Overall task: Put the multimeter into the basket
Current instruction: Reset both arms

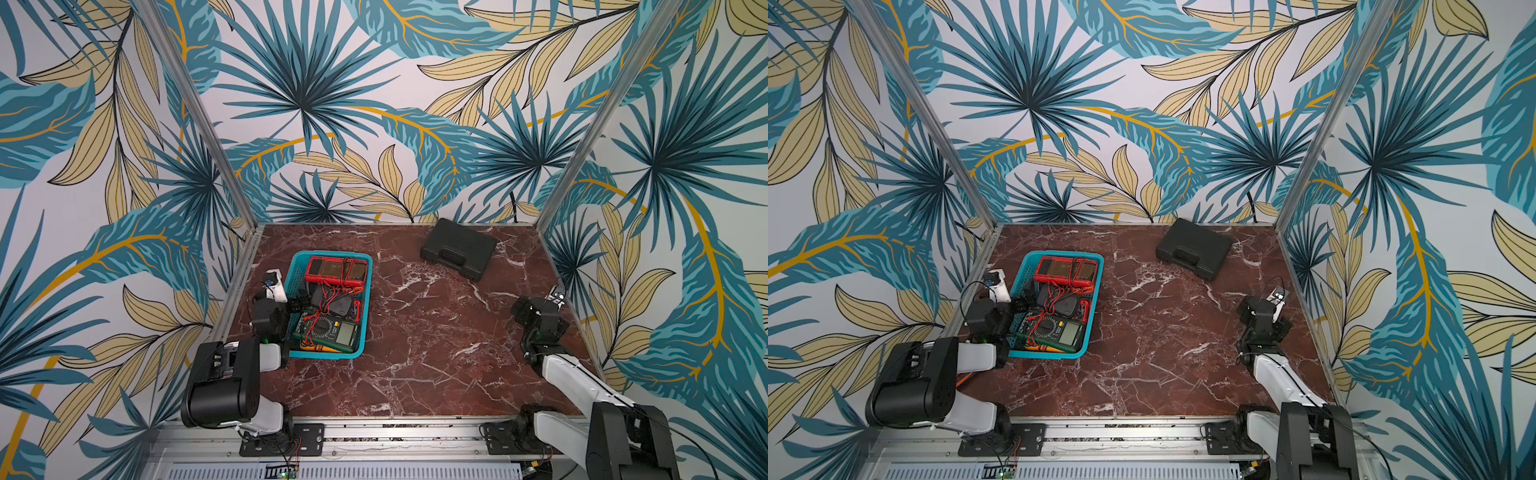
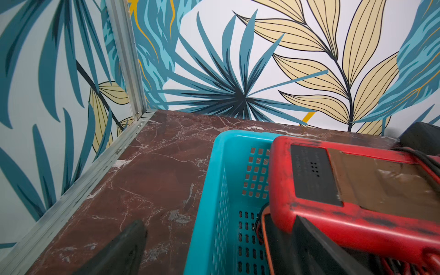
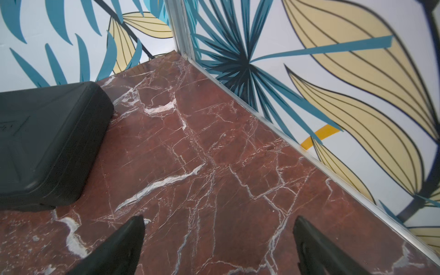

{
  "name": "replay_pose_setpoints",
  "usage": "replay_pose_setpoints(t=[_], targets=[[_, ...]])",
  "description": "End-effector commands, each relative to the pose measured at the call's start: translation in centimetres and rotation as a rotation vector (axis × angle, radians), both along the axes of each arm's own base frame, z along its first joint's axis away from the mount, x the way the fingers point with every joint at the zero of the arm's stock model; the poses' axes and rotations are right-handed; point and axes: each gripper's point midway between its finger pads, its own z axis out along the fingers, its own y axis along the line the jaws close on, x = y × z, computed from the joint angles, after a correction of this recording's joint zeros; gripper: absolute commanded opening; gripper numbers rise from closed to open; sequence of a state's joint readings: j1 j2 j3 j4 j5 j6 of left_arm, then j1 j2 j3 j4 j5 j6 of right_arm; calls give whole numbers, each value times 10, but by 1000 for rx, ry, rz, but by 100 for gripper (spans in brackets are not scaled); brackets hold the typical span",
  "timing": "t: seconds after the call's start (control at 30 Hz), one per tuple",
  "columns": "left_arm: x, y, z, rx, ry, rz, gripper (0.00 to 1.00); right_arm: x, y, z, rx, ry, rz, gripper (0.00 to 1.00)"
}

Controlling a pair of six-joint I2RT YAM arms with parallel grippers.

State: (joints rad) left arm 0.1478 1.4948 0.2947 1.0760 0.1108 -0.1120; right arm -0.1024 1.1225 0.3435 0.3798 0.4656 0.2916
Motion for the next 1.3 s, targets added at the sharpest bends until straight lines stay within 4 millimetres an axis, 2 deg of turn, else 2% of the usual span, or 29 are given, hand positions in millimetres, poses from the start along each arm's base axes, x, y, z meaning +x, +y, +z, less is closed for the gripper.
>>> replay_pose_setpoints(t=[0.0,0.17,0.3,0.37,0.43,0.53,0.7,1.27], targets=[[-8,-1,-5,-11,-20,-3,100,13,15,15,-5,-118,116,100],[-12,2,-11,-18,-53,15,100,33,47,28,-29,-249,328,100],[-13,2,-11,-20,-48,17,100,57,61,16,-10,-216,421,99],[-13,2,-12,-22,-45,18,100,70,81,9,-37,-191,530,99],[-14,3,-11,-22,-51,22,100,77,94,-2,-62,-140,576,100],[-17,5,-11,-23,-61,36,100,84,114,-7,-89,-95,663,99],[-18,6,-11,-24,-67,43,100,86,99,-9,-77,-73,571,100],[-22,7,-10,-26,-83,54,100,86,100,-9,-79,-75,575,100]])
